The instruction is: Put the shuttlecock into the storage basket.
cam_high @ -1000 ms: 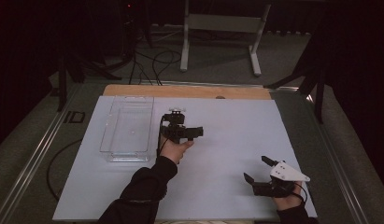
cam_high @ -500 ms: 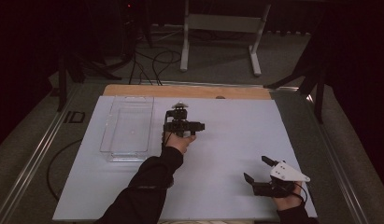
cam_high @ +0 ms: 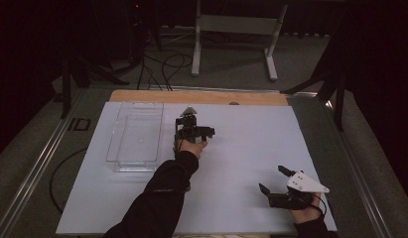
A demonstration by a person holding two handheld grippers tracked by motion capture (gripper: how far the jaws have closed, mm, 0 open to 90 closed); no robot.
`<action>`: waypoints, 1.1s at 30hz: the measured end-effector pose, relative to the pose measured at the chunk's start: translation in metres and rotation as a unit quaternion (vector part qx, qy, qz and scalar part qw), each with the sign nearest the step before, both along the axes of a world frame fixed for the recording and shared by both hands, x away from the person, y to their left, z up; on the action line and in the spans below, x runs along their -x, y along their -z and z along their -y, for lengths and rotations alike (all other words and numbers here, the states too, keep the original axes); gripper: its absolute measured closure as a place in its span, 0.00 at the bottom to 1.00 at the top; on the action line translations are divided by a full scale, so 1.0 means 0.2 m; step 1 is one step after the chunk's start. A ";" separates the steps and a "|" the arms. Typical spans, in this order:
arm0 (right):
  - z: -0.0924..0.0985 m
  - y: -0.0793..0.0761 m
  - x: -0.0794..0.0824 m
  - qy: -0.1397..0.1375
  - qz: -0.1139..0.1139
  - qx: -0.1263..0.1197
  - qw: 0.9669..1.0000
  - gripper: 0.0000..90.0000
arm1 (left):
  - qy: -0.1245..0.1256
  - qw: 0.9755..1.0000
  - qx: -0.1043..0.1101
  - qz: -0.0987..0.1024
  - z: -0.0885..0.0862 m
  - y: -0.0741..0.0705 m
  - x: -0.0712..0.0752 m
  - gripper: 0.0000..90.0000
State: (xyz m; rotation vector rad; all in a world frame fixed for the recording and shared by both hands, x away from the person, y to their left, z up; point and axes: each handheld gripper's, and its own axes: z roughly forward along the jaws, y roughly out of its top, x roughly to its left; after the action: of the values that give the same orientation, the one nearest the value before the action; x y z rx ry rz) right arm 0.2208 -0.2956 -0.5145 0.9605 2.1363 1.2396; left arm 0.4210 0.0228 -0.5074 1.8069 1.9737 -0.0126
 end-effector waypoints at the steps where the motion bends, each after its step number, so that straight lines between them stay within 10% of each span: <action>1: 0.00 0.00 0.00 0.001 0.001 0.001 1.000 0.10 | 0.000 1.000 -0.003 -0.001 0.00 0.00 0.00 0.12; 11: 0.00 0.00 0.00 0.002 0.000 0.002 1.000 0.10 | -0.028 0.999 -0.012 -0.045 -0.02 0.09 -0.07 0.24; 26: 0.00 0.00 0.00 0.002 0.002 0.003 1.000 0.10 | -0.021 0.998 -0.041 -0.048 -0.02 0.10 -0.10 0.52; 33: 0.00 0.00 0.00 0.003 0.000 0.006 1.000 0.10 | -0.022 0.998 -0.011 -0.056 -0.07 0.10 -0.10 0.70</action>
State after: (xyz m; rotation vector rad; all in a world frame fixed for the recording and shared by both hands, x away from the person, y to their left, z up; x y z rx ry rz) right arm 0.2209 -0.2964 -0.5142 0.9606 2.1368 1.2228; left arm 0.4418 0.0371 -0.5280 1.8116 2.0989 -0.0797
